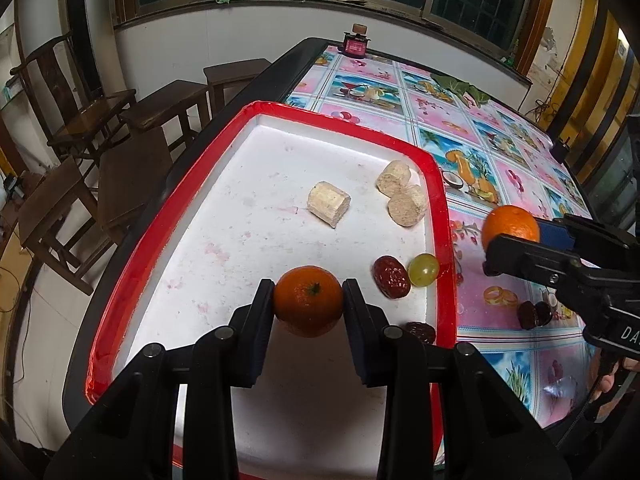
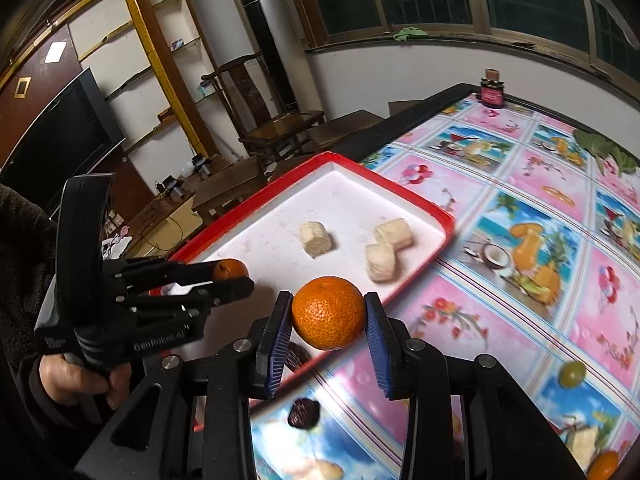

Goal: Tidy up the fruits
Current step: 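Carry the left tool's orange over the tray while the right tool carries its orange, then lower and open the right tool in the tray while the left tool releases its orange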

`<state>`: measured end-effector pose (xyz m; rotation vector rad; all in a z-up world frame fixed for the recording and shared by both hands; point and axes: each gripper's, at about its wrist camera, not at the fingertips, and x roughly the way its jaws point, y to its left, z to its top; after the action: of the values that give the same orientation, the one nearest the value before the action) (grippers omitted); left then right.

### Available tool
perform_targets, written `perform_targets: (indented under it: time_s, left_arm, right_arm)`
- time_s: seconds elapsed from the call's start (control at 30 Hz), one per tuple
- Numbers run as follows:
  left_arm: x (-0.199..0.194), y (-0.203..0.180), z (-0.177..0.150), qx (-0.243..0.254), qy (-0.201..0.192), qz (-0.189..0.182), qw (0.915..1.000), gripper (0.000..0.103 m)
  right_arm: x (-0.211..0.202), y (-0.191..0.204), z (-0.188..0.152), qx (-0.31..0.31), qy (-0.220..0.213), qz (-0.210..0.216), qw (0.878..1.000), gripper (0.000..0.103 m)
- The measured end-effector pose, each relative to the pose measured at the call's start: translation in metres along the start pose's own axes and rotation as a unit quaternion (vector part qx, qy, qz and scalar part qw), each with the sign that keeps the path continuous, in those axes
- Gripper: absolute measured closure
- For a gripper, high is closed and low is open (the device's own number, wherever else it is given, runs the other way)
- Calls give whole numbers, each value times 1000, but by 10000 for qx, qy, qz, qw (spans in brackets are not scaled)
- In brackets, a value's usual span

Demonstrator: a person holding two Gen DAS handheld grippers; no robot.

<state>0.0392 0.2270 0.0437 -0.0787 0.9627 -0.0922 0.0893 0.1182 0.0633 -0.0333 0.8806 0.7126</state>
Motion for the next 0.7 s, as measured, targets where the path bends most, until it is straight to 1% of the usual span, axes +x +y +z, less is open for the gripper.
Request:
perform_targets:
  time_s: [0.3, 0.43, 0.7]
  left_arm:
    - [7, 4, -1, -38, 70, -23, 10000, 71]
    - [10, 7, -2, -61, 87, -26, 9999, 71]
    - [17, 10, -2, -121, 126, -62, 9998, 71]
  right_arm:
    - [35, 1, 13, 81, 112, 136, 9998, 67]
    - [49, -3, 17, 181, 176, 139, 9996, 67]
    - [75, -6, 20, 187, 369, 61, 9991, 67]
